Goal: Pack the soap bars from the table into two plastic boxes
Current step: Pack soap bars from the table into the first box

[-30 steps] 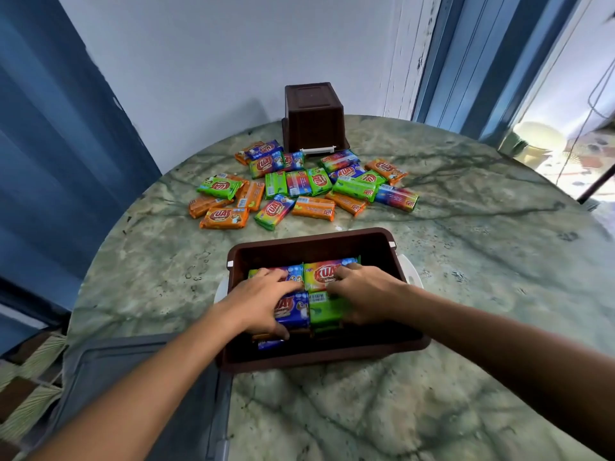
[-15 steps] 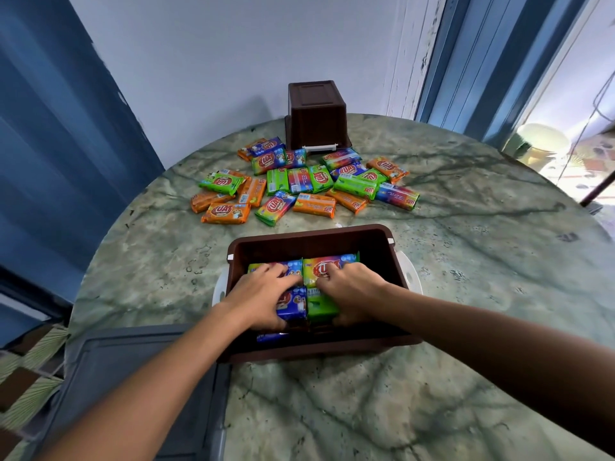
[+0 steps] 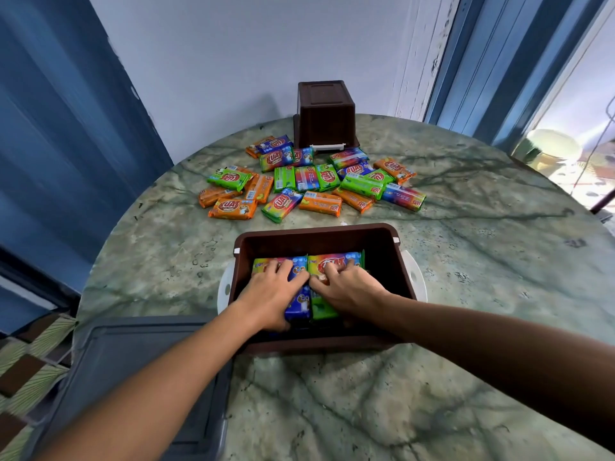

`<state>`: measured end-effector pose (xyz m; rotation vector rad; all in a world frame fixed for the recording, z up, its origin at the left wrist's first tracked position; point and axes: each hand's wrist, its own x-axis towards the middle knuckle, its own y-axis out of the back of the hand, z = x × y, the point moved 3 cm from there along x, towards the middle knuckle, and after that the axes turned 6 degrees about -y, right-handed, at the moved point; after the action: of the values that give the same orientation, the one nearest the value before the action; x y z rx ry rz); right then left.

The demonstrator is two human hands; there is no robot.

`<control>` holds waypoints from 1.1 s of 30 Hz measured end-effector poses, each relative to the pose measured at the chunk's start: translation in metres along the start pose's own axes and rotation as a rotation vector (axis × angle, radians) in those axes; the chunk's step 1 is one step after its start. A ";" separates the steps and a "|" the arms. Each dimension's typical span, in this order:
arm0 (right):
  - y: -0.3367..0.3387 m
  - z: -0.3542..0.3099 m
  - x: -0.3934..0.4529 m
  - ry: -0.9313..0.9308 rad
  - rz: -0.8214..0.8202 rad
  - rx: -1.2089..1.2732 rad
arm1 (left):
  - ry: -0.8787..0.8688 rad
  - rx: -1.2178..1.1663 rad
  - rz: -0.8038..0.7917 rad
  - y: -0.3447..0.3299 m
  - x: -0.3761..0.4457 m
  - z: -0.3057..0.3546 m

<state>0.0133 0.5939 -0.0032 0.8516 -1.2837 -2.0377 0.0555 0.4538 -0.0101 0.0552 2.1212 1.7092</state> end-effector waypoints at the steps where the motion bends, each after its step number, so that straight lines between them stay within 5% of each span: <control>1: -0.004 -0.001 -0.001 -0.025 -0.010 -0.045 | 0.013 0.049 -0.021 -0.003 0.000 0.004; 6: -0.014 -0.004 0.001 -0.120 -0.103 -0.172 | 0.014 0.163 -0.086 -0.006 0.003 0.013; 10: -0.022 -0.003 0.010 -0.081 0.077 -0.232 | 0.015 0.134 -0.100 -0.010 0.006 0.010; 13: -0.018 -0.001 0.009 -0.085 0.066 -0.205 | 0.032 0.122 -0.054 -0.010 0.007 0.008; 23: -0.020 0.023 0.003 -0.153 -0.027 0.364 | 0.043 0.078 -0.081 -0.008 0.012 0.007; 28: -0.018 0.051 -0.013 -0.735 0.032 1.282 | -0.009 0.124 -0.110 -0.017 0.009 0.003; 31: -0.038 0.040 -0.011 -0.808 -0.198 1.662 | -0.034 0.103 -0.089 -0.018 0.007 0.002; 33: -0.037 0.026 -0.005 -0.762 -0.410 1.653 | -0.040 0.098 -0.101 -0.020 0.008 0.001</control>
<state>-0.0086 0.6256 -0.0278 0.9454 -3.5672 -1.1016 0.0529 0.4522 -0.0311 0.0098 2.1398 1.5340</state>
